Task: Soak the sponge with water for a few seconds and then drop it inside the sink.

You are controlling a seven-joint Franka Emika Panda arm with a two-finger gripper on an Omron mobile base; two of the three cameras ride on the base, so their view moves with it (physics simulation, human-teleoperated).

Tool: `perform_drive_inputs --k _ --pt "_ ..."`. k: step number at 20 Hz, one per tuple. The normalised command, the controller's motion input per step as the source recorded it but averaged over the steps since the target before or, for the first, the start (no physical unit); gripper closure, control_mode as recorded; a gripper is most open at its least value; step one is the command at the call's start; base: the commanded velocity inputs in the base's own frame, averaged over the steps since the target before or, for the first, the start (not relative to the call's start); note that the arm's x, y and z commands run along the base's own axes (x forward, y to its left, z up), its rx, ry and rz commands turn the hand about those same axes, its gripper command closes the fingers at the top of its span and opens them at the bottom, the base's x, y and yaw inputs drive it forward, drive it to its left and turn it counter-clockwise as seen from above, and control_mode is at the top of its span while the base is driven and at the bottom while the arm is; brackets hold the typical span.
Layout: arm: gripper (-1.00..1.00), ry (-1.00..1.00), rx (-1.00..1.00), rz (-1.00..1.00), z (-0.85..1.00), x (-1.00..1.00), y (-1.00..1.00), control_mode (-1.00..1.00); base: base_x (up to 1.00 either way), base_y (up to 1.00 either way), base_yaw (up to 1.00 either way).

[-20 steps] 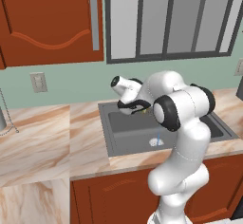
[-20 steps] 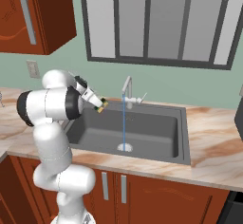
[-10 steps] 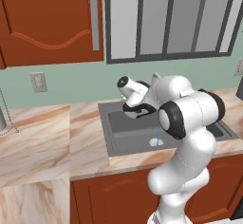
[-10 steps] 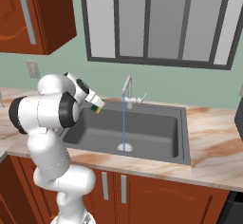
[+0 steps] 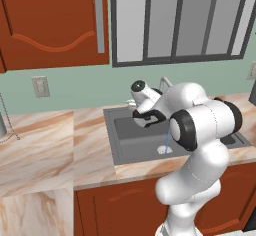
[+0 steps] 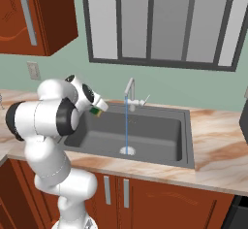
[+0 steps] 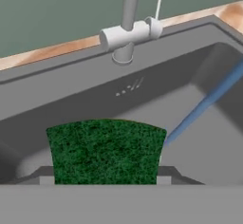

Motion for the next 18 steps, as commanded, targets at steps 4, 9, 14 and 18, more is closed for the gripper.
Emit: perform_drive_inputs --k 4,9,14,18 --pt "1.00 0.00 0.08 0.12 0.00 0.00 0.08 -1.00 0.00 0.00 0.00" --pt "1.00 0.08 0.10 0.13 0.00 0.09 0.05 -1.00 0.00 0.00 0.00" --pt "1.00 0.16 0.10 0.13 0.00 0.08 0.08 -1.00 0.00 0.00 0.00" --pt "1.00 0.13 0.05 0.12 0.02 0.00 0.07 -1.00 0.00 0.00 0.00"
